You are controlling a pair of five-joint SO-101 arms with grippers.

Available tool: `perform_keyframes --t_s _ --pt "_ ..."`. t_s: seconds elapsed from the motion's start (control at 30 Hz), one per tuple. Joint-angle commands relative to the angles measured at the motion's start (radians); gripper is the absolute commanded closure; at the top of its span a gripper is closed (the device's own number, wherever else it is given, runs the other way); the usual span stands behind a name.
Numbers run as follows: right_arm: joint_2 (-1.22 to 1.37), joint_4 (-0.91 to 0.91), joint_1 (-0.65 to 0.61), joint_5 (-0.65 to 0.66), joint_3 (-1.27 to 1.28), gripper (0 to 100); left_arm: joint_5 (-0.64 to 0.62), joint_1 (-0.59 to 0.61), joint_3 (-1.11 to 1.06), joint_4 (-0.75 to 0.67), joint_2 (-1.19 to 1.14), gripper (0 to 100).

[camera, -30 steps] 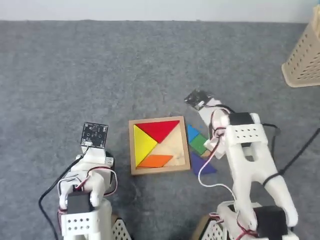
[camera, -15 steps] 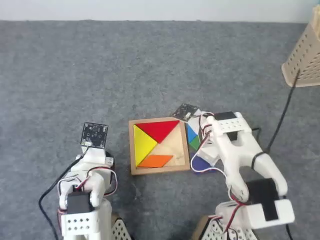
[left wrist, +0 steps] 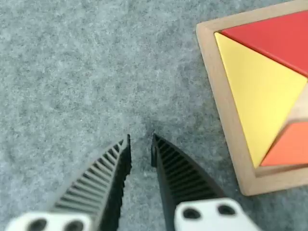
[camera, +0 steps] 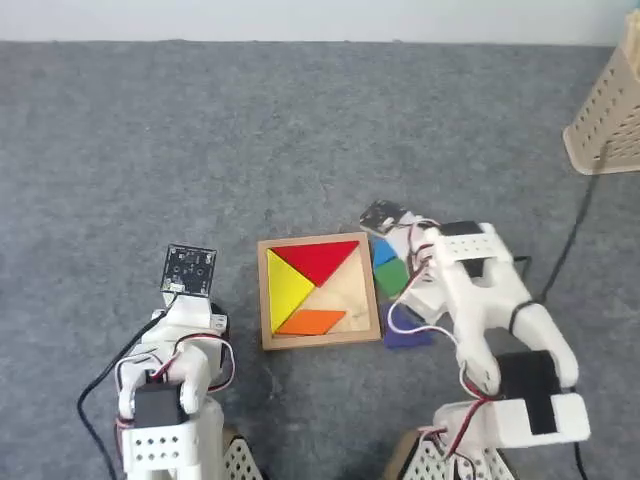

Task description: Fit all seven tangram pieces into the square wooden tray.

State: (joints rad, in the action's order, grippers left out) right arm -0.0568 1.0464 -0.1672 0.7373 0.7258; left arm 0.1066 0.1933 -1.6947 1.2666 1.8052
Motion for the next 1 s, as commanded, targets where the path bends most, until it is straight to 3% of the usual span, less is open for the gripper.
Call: perform_keyframes --t_s 0.0,0.33,0.53,0.67,0.97 --pt "-0.117 0.048 0.054 0.014 -0.025 98.2 -0.008 -0.003 0.008 0.0 0.023 93" --pt "-0.36 0.159 0.045 0.006 -0.023 97.6 -0.008 -0.003 0.008 0.0 0.023 93" --pt "-0.364 0.154 -0.105 0.006 -0.018 85.1 -0.008 -0.003 0.008 0.0 0.023 93" --pt "-0.315 0.102 -0.173 0.014 -0.011 82.9 -0.008 -0.003 0.008 0.0 0.023 93" --pt "-0.041 -0.041 -0.171 0.064 -0.015 83.1 -0.008 -0.003 0.008 0.0 0.023 93"
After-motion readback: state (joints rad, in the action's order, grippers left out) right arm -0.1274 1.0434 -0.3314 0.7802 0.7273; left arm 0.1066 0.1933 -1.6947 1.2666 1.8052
